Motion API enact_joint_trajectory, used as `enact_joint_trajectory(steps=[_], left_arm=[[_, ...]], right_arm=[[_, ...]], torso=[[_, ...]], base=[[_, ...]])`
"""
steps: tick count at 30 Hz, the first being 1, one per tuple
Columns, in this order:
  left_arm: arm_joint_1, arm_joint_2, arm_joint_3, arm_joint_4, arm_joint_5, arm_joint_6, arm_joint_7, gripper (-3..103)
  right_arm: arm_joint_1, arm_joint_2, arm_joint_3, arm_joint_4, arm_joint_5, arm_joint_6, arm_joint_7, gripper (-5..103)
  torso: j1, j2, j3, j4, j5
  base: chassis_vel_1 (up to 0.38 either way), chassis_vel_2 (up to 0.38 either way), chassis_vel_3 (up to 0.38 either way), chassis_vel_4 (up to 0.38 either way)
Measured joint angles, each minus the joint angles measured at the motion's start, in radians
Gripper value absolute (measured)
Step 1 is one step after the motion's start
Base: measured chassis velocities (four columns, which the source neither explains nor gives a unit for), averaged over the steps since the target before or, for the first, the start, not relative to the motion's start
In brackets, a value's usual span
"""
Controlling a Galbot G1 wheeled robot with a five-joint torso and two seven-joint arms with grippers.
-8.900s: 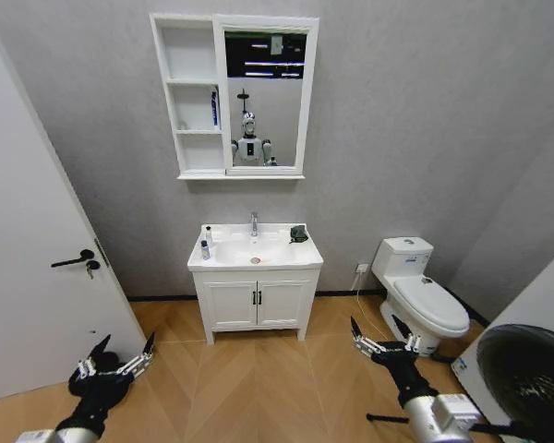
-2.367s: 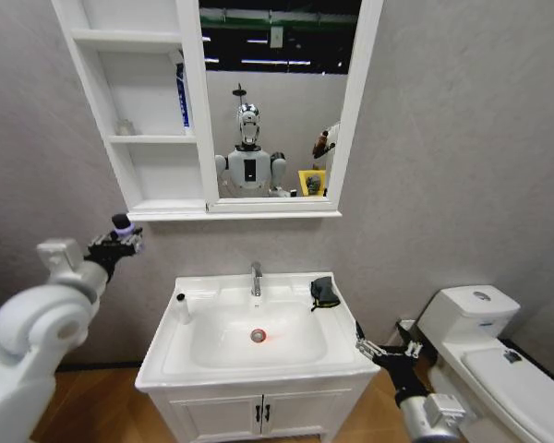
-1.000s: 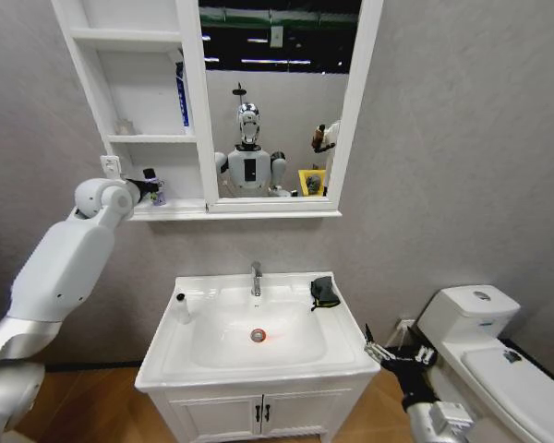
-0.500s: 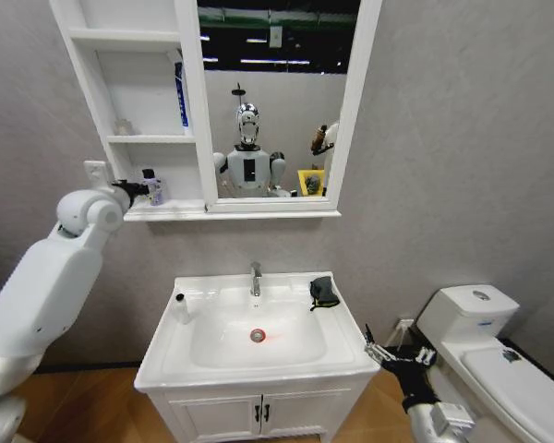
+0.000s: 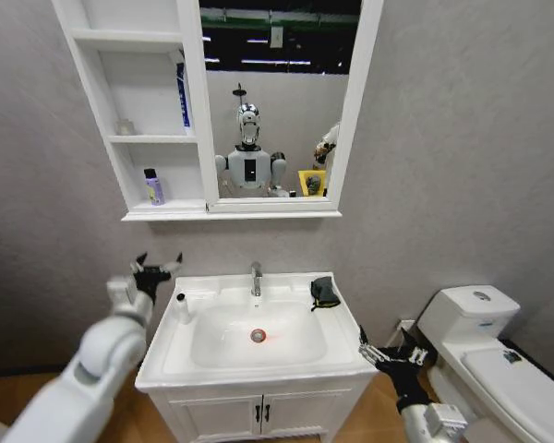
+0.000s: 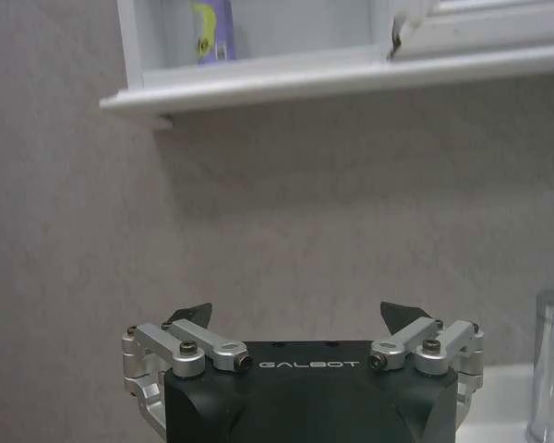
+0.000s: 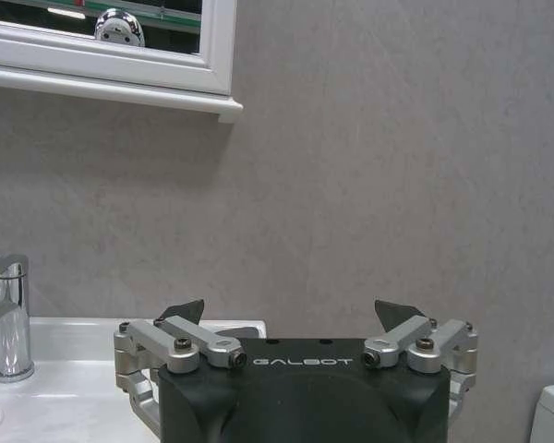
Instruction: Move facial cleanser and shampoo from washbasin to cabinet, then wipe washbasin with towel.
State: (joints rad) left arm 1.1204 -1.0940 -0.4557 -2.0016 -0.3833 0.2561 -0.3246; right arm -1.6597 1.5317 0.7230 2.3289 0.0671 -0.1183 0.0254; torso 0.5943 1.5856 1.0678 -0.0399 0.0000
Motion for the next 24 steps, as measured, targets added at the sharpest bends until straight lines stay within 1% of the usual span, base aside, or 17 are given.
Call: enact_joint_trajectory(steps=[1, 2, 3, 4, 5, 6, 7, 8, 9, 10, 12, 14, 15, 19, 23, 24], left_arm=[[0.032, -0.058, 0.004, 0.060, 0.068, -0.059, 0.026, 100], [0.038, -0.084, 0.007, 0.090, 0.095, -0.083, 0.032, 100], [0.040, -0.131, 0.012, 0.156, 0.137, -0.117, 0.043, 100], [0.040, -0.131, 0.012, 0.156, 0.137, -0.117, 0.043, 100], [0.032, -0.165, 0.018, 0.213, 0.159, -0.135, 0.045, 100], [0.023, -0.180, 0.021, 0.242, 0.166, -0.142, 0.045, 100], [0.023, -0.180, 0.021, 0.242, 0.166, -0.142, 0.045, 100], [0.003, -0.198, 0.028, 0.289, 0.172, -0.156, 0.039, 100], [-0.021, -0.213, 0.034, 0.336, 0.178, -0.168, 0.030, 100], [-0.021, -0.213, 0.034, 0.336, 0.178, -0.168, 0.030, 100], [-0.073, -0.239, 0.039, 0.418, 0.185, -0.205, 0.011, 100], [-0.119, -0.253, 0.040, 0.475, 0.188, -0.231, -0.001, 100], [-0.119, -0.253, 0.040, 0.475, 0.188, -0.231, -0.001, 100], [-0.200, -0.274, 0.042, 0.565, 0.197, -0.248, -0.012, 100], [-0.218, -0.278, 0.044, 0.600, 0.199, -0.248, -0.012, 100], [-0.224, -0.279, 0.044, 0.615, 0.200, -0.249, -0.011, 103]], right_arm=[[-0.004, -0.001, 0.004, 0.000, 0.000, 0.001, 0.000, 100], [-0.005, -0.001, 0.004, 0.001, 0.000, 0.001, -0.001, 100], [-0.007, -0.001, 0.003, 0.002, 0.000, 0.001, -0.006, 100], [-0.007, -0.001, 0.003, 0.002, 0.000, 0.001, -0.006, 100], [-0.007, -0.001, -0.002, 0.002, 0.000, 0.000, -0.008, 100], [-0.006, -0.001, -0.005, 0.002, 0.000, -0.001, -0.009, 100], [-0.006, -0.001, -0.005, 0.002, 0.000, -0.001, -0.009, 100], [-0.002, 0.000, -0.007, 0.002, 0.000, -0.001, -0.009, 100], [0.003, 0.000, -0.008, 0.000, -0.002, -0.002, -0.013, 100], [0.003, 0.000, -0.008, 0.000, -0.002, -0.002, -0.013, 100], [0.006, -0.001, -0.005, -0.002, -0.003, -0.002, -0.020, 100], [0.006, -0.002, -0.002, -0.003, -0.003, -0.001, -0.024, 100], [0.006, -0.002, -0.002, -0.003, -0.003, -0.001, -0.024, 100], [0.005, -0.002, 0.005, -0.017, -0.003, 0.009, -0.027, 100], [0.003, -0.001, 0.006, -0.022, -0.003, 0.015, -0.027, 100], [0.002, -0.001, 0.006, -0.023, -0.003, 0.016, -0.027, 100]], torso=[[0.000, 0.000, 0.000, 0.0000, 0.0003], [0.000, 0.000, 0.000, 0.0000, 0.0004], [0.000, 0.000, 0.000, -0.0004, 0.0002], [0.000, 0.000, 0.000, -0.0004, 0.0002], [0.000, 0.000, 0.000, -0.0003, 0.0001], [0.000, 0.000, 0.000, -0.0002, 0.0002], [0.000, 0.000, 0.000, -0.0002, 0.0002], [0.000, 0.000, 0.000, -0.0004, 0.0003], [0.000, 0.000, 0.000, -0.0001, 0.0002], [0.000, 0.000, 0.000, -0.0001, 0.0002], [0.000, 0.000, 0.000, -0.0001, 0.0002], [0.000, 0.000, 0.000, -0.0003, 0.0001], [0.000, 0.000, 0.000, -0.0003, 0.0001], [0.000, 0.000, 0.000, -0.0002, 0.0003], [0.000, 0.000, 0.000, -0.0002, 0.0001], [0.000, 0.000, 0.000, -0.0002, 0.0000]], base=[[0.000, 0.000, 0.000, 0.000], [0.000, 0.000, 0.000, 0.000], [0.000, 0.000, 0.000, 0.000], [0.000, 0.000, 0.000, 0.000], [0.000, 0.000, 0.000, 0.000], [0.000, 0.000, 0.000, 0.000], [0.000, 0.000, 0.000, 0.000], [0.000, 0.000, 0.000, 0.000], [0.000, 0.000, 0.000, 0.000], [0.000, 0.000, 0.000, 0.000], [0.000, 0.000, 0.000, 0.000], [0.000, 0.000, 0.000, 0.000], [0.000, 0.000, 0.000, 0.000], [0.000, 0.000, 0.000, 0.000], [0.000, 0.000, 0.000, 0.000], [0.000, 0.000, 0.000, 0.000]])
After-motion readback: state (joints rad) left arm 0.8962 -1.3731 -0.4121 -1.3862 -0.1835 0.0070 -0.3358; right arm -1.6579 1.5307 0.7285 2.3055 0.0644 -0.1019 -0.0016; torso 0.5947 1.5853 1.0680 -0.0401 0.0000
